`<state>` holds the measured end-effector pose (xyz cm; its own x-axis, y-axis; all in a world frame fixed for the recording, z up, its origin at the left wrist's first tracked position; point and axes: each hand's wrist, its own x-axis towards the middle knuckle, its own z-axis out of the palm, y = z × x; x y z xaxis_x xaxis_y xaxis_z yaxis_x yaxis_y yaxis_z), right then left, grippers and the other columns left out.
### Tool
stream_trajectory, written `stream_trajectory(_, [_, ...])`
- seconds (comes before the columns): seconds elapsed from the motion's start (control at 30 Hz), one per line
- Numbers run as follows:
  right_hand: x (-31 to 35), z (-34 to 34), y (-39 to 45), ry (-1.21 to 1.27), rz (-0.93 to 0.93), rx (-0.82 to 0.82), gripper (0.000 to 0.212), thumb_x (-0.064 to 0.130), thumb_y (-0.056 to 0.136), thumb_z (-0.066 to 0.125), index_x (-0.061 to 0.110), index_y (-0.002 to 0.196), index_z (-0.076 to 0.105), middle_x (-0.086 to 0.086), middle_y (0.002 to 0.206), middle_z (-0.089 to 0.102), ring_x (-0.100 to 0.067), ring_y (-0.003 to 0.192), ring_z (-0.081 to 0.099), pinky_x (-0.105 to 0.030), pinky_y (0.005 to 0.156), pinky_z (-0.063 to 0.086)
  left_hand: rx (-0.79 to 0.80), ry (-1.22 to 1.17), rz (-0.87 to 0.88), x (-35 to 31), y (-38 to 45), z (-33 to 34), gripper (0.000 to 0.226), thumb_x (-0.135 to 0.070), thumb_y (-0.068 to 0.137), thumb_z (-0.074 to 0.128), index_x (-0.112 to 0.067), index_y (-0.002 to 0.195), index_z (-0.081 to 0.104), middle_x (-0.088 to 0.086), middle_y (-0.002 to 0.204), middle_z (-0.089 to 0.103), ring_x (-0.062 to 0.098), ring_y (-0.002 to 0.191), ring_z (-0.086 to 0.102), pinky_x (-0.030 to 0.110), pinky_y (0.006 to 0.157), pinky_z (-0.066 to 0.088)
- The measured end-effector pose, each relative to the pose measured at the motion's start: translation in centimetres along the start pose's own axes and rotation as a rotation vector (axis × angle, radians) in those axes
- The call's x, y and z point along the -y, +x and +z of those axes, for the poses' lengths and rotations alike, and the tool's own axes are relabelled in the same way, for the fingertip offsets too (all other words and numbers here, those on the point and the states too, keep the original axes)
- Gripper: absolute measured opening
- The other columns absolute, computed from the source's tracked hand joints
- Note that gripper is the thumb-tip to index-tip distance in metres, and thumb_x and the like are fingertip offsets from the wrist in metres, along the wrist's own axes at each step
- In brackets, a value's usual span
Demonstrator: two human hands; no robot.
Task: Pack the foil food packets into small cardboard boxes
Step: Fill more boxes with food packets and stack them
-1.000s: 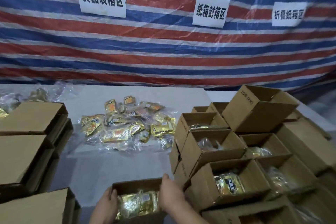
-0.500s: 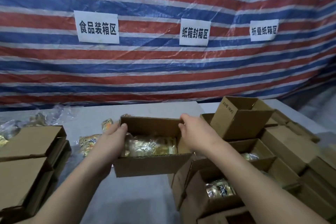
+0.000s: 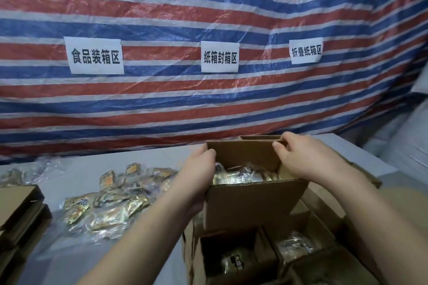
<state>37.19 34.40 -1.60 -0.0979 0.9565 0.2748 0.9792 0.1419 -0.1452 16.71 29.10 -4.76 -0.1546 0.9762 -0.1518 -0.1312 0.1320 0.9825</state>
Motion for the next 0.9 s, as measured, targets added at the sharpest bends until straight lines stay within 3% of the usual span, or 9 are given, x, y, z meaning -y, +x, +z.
stream_trajectory(0.1, [-4.3, 0.2, 1.3, -0.059, 0.031, 0.033, 0.032, 0.045, 0.102, 0.046, 0.026, 0.128, 0.049, 0.008, 0.096, 0.061, -0.007, 0.08, 0.057, -0.02, 0.056, 0.04, 0.035, -0.04, -0.085, 0.9, 1.0, 4.7, 0.029, -0.027, 0.103, 0.03, -0.026, 0.099, 0.059, 0.006, 0.092, 0.064, 0.02, 0.08, 0.062, 0.029, 0.058, 0.054])
stream_trajectory(0.2, [-7.7, 1.3, 3.1, -0.112, 0.072, 0.069, 0.038, 0.04, 0.102, 0.049, 0.022, 0.135, 0.047, -0.001, 0.113, 0.063, -0.013, 0.083, 0.052, -0.02, 0.055, 0.036, 0.022, -0.06, -0.125, 2.1, 2.4, 8.4, 0.028, -0.026, 0.102, 0.03, -0.023, 0.109, 0.057, 0.004, 0.091, 0.065, 0.017, 0.079, 0.064, 0.028, 0.057, 0.055])
stream_trajectory(0.3, [-9.7, 2.6, 4.8, -0.132, 0.117, 0.119, 0.039, 0.035, 0.103, 0.047, 0.02, 0.139, 0.043, -0.004, 0.117, 0.061, -0.015, 0.08, 0.05, -0.02, 0.051, 0.032, 0.01, -0.062, -0.148, 3.5, 4.0, 11.0, 0.035, -0.025, 0.102, 0.028, -0.021, 0.127, 0.051, 0.004, 0.109, 0.064, 0.02, 0.097, 0.062, 0.035, 0.076, 0.058])
stream_trajectory(0.37, [-10.6, 3.3, 5.9, -0.144, 0.136, 0.151, 0.039, 0.03, 0.103, 0.045, 0.019, 0.14, 0.042, -0.004, 0.113, 0.059, -0.015, 0.078, 0.048, -0.022, 0.052, 0.033, 0.015, -0.068, -0.173, 4.2, 4.9, 12.2, 0.041, -0.027, 0.101, 0.026, -0.023, 0.138, 0.043, 0.006, 0.127, 0.059, 0.025, 0.112, 0.057, 0.046, 0.095, 0.052])
stream_trajectory(0.43, [-11.3, 4.1, 6.8, -0.166, 0.149, 0.172, 0.035, 0.026, 0.102, 0.045, 0.019, 0.137, 0.044, -0.002, 0.103, 0.054, -0.012, 0.073, 0.048, -0.022, 0.051, 0.032, 0.002, -0.066, -0.189, 4.7, 5.7, 13.1, 0.043, -0.027, 0.101, 0.026, -0.024, 0.141, 0.04, 0.007, 0.131, 0.056, 0.027, 0.117, 0.054, 0.049, 0.102, 0.047])
stream_trajectory(0.53, [-12.0, 5.6, 7.9, -0.169, 0.156, 0.186, 0.027, 0.024, 0.102, 0.047, 0.02, 0.128, 0.049, -0.001, 0.1, 0.056, -0.012, 0.076, 0.054, -0.022, 0.054, 0.038, -0.025, -0.071, -0.208, 5.2, 6.7, 14.0, 0.042, -0.027, 0.102, 0.027, -0.024, 0.142, 0.038, 0.006, 0.129, 0.055, 0.025, 0.116, 0.053, 0.041, 0.095, 0.048])
stream_trajectory(0.63, [-12.7, 6.9, 9.0, -0.141, 0.171, 0.187, 0.021, 0.025, 0.101, 0.047, 0.02, 0.12, 0.055, 0.001, 0.094, 0.058, -0.012, 0.075, 0.057, -0.022, 0.052, 0.04, -0.036, -0.085, -0.218, 5.5, 7.4, 14.6, 0.044, -0.027, 0.103, 0.027, -0.025, 0.147, 0.031, 0.007, 0.136, 0.05, 0.027, 0.123, 0.049, 0.046, 0.103, 0.045])
stream_trajectory(0.9, [-13.1, 9.1, 10.3, -0.184, 0.204, 0.168, 0.028, 0.029, 0.099, 0.045, 0.023, 0.126, 0.047, 0.003, 0.086, 0.051, -0.013, 0.074, 0.056, -0.025, 0.05, 0.042, -0.064, -0.103, -0.238, 6.1, 8.7, 15.4, 0.049, -0.023, 0.102, 0.031, -0.023, 0.15, 0.024, 0.011, 0.144, 0.042, 0.032, 0.131, 0.043, 0.052, 0.107, 0.041])
